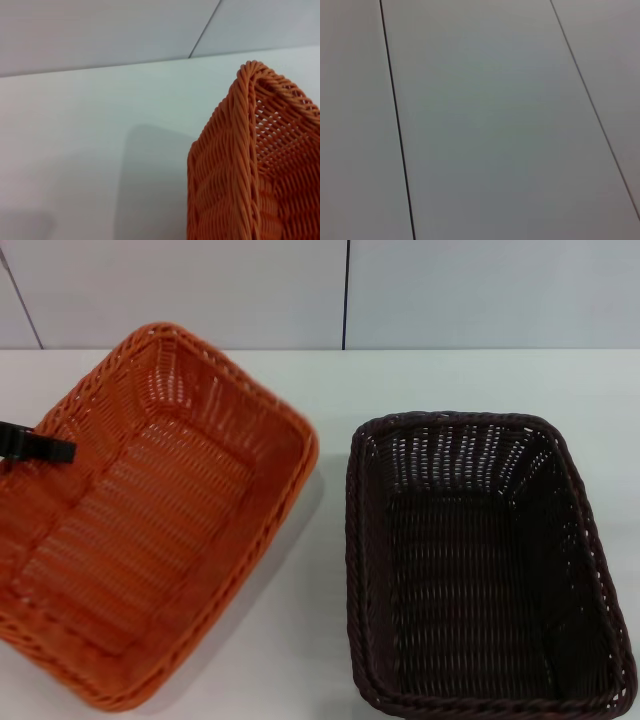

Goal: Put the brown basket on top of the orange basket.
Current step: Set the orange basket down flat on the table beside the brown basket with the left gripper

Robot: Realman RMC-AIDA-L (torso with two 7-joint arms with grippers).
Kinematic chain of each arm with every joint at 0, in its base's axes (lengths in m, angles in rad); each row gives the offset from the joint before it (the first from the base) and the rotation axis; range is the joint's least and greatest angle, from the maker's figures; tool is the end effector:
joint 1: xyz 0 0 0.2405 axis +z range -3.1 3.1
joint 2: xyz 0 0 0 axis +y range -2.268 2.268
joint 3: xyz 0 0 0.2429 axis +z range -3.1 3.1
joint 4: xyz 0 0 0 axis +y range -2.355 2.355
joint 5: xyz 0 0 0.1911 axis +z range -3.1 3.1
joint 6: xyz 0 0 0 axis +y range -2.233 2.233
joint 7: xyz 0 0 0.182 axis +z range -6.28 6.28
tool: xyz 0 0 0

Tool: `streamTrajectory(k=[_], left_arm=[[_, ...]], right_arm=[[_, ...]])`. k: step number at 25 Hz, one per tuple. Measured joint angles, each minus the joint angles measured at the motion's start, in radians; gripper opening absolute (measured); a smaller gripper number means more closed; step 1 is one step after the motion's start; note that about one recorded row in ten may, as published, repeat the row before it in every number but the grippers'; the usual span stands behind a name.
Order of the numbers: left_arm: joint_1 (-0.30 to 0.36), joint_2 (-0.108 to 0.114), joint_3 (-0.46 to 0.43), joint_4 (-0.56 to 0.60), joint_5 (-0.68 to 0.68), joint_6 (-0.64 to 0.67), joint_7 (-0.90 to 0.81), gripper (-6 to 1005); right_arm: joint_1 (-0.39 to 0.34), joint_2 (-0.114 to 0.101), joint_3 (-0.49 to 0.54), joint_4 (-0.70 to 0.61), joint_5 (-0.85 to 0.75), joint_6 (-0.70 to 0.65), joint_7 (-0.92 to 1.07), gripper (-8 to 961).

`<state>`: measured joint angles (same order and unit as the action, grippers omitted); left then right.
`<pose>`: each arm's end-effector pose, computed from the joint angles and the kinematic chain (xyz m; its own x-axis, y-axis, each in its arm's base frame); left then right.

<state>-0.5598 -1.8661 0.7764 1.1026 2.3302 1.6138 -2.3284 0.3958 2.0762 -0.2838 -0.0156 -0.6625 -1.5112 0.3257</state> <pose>-0.2608 0.3630 0.0979 0.5680 0.7789 0.2659 0.8091 -0.4694 -0.3536 0.3489 0.3065 0.1218 0.5860 0.4025 -0.7032 -0.8102 0.2771 -0.5166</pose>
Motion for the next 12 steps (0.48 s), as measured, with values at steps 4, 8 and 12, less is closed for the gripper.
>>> streamTrajectory(k=[4, 8, 12], left_arm=[[-0.045, 0.022, -0.006, 0.001, 0.077, 0.071, 0.078, 158], [-0.070, 0.018, -0.006, 0.011, 0.101, 0.149, 0.167, 158], [-0.086, 0.011, 0.001, 0.030, 0.103, 0.181, 0.200, 158]], right_arm=[[-0.005, 0.001, 0.000, -0.001, 0.000, -0.009, 0.007, 468], [-0.008, 0.001, 0.000, 0.000, 0.000, -0.013, 0.008, 469], [-0.009, 0.001, 0.000, 0.003, 0.000, -0.015, 0.009, 470]])
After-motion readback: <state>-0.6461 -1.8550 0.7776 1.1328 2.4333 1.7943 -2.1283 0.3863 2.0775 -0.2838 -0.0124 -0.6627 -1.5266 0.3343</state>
